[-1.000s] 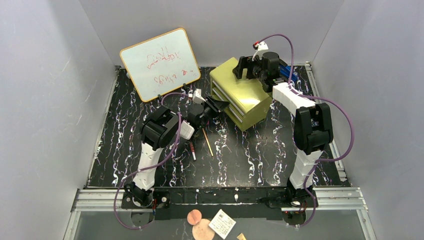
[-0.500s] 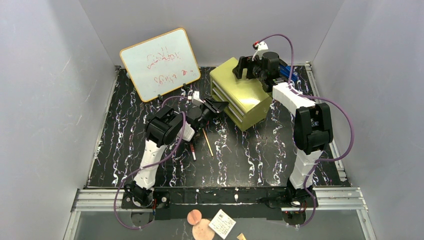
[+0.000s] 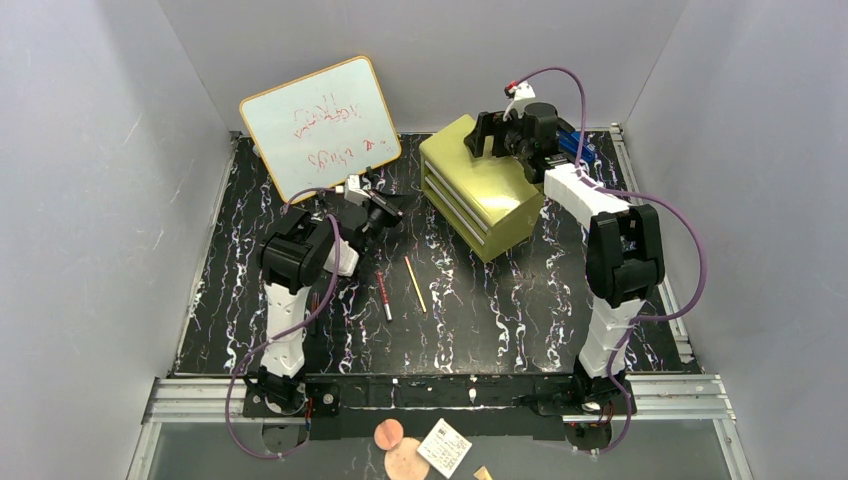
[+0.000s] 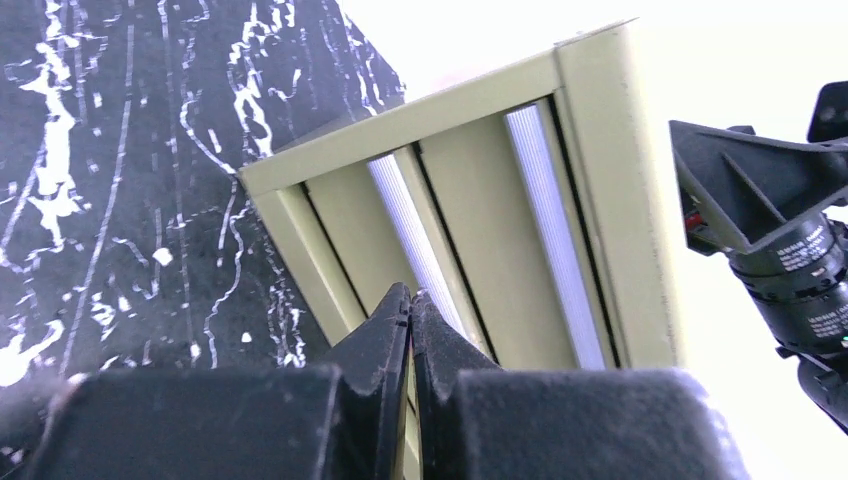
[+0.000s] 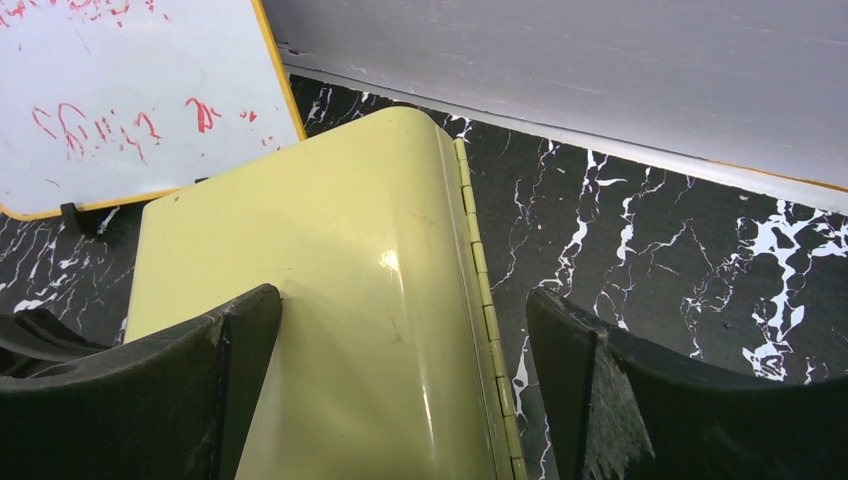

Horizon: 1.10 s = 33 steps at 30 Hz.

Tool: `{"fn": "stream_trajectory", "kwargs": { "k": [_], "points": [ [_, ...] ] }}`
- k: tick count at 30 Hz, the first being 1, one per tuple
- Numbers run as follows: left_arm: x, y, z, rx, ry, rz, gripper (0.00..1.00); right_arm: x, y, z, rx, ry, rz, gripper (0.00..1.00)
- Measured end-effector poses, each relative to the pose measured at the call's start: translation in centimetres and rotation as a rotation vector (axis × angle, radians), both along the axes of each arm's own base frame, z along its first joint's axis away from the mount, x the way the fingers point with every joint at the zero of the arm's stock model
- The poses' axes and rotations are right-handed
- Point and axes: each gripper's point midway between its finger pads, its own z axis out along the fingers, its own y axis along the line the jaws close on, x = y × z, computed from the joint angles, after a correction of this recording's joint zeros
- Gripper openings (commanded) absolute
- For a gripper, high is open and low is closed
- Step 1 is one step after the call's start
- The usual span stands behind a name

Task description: Organize the makeup

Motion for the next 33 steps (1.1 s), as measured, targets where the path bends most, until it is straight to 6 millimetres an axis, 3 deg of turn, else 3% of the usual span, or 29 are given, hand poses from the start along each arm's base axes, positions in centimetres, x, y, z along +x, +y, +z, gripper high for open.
{"fn": "stream_trajectory", "kwargs": {
  "k": [1, 3, 6, 13, 24, 27, 33],
  "points": [
    [0.1, 0.1, 0.4, 0.000, -0.010, -0.001, 0.16, 0.1, 0.0, 0.0, 0.000, -0.002, 0.002, 0.99],
    [0.1, -0.3, 0.8, 0.001, -0.024, -0.018, 0.31, 0.1, 0.1, 0.0, 0.001, -0.001, 0.003, 0.99],
    [-0.1, -1.6, 1.2, -0.003, -0.034, -0.058, 0.38, 0.1, 0.1, 0.0, 0.001, -0.001, 0.003, 0.99],
    [-0.5, -4.1, 1.8, -0.013, -0.056, -0.116, 0.38, 0.2, 0.2, 0.0, 0.001, 0.000, 0.006, 0.99],
    [-1.3, -6.3, -1.2, -0.004, -0.001, -0.158, 0.36, 0.3, 0.3, 0.0, 0.000, -0.002, 0.010, 0.99],
    [-1.2, -6.5, -0.9, -0.011, -0.005, -0.159, 0.31, 0.3, 0.3, -0.1, 0.000, -0.002, 0.010, 0.99],
    [-0.7, -7.1, 0.2, -0.028, -0.027, -0.162, 0.30, 0.4, 0.3, -0.1, 0.000, -0.001, 0.011, 0.99]
  ]
}}
